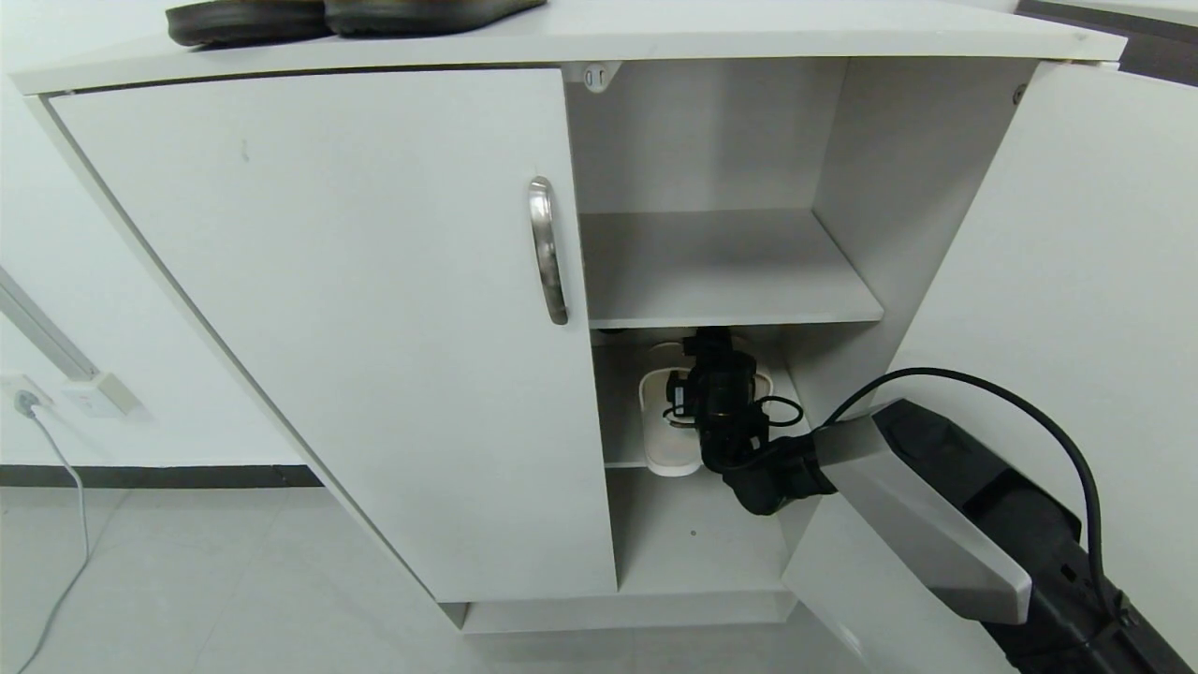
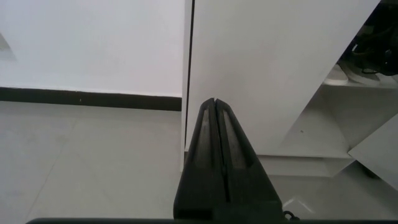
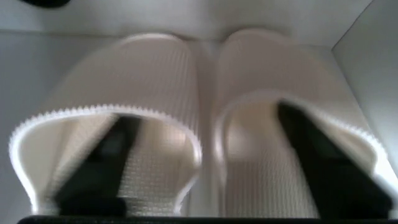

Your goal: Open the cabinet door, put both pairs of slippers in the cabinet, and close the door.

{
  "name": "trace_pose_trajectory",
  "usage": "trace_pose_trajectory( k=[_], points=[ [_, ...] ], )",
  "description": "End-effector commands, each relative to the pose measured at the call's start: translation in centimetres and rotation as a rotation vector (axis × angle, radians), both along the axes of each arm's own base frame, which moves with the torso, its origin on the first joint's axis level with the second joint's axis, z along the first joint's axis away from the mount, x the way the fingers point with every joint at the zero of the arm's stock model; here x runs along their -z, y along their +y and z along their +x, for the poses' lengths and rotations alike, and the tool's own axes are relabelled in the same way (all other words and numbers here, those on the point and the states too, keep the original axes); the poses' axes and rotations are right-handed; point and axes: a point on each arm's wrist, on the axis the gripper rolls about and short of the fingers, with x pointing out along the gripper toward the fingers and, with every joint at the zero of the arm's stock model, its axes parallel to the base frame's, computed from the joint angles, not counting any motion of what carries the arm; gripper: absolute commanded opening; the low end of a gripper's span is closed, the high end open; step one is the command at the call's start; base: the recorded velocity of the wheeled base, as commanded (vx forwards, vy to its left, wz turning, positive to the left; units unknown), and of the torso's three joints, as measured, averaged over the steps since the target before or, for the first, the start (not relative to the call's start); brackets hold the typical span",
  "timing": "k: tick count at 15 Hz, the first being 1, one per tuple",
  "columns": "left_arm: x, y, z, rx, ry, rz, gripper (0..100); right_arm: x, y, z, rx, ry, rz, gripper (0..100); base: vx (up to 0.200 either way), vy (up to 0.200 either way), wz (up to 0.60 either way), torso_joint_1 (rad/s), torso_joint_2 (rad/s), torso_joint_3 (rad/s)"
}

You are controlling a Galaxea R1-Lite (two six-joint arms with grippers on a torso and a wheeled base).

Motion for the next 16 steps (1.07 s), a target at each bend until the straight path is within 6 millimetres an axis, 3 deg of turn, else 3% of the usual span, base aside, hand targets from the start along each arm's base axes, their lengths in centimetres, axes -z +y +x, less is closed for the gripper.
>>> trace_pose_trajectory(
  k=[1, 6, 8, 11, 13, 16],
  points=[
    [0.0, 0.0, 0.0, 0.000, 0.001, -0.001, 0, 0.6, -0.1, -0.4, -0.002, 0.022, -0.016, 100, 0.000, 0.000, 0.00, 0.000, 0.00, 0.000],
    [0.0, 0.0, 0.0, 0.003, 0.001, 0.000, 0, -0.4, -0.2, -1.2, -0.002, 0.015, -0.011, 100, 0.000, 0.000, 0.00, 0.000, 0.00, 0.000],
    [0.0, 0.0, 0.0, 0.001, 0.001, -0.001, 0, -1.6, 0.1, -2.4, -0.015, 0.003, -0.003, 100, 0.000, 0.000, 0.00, 0.000, 0.00, 0.000],
    [0.0, 0.0, 0.0, 0.003, 0.001, -0.001, 0, -1.9, 0.2, -4.7, -0.035, 0.003, -0.004, 100, 0.000, 0.000, 0.00, 0.000, 0.00, 0.000],
    [0.0, 0.0, 0.0, 0.007, 0.001, 0.002, 0, -2.4, -0.4, -7.6, -0.063, 0.005, -0.010, 100, 0.000, 0.000, 0.00, 0.000, 0.00, 0.000],
    [0.0, 0.0, 0.0, 0.009, 0.001, 0.004, 0, -3.4, -1.4, -10.5, -0.085, 0.005, -0.013, 100, 0.000, 0.000, 0.00, 0.000, 0.00, 0.000]
  ],
)
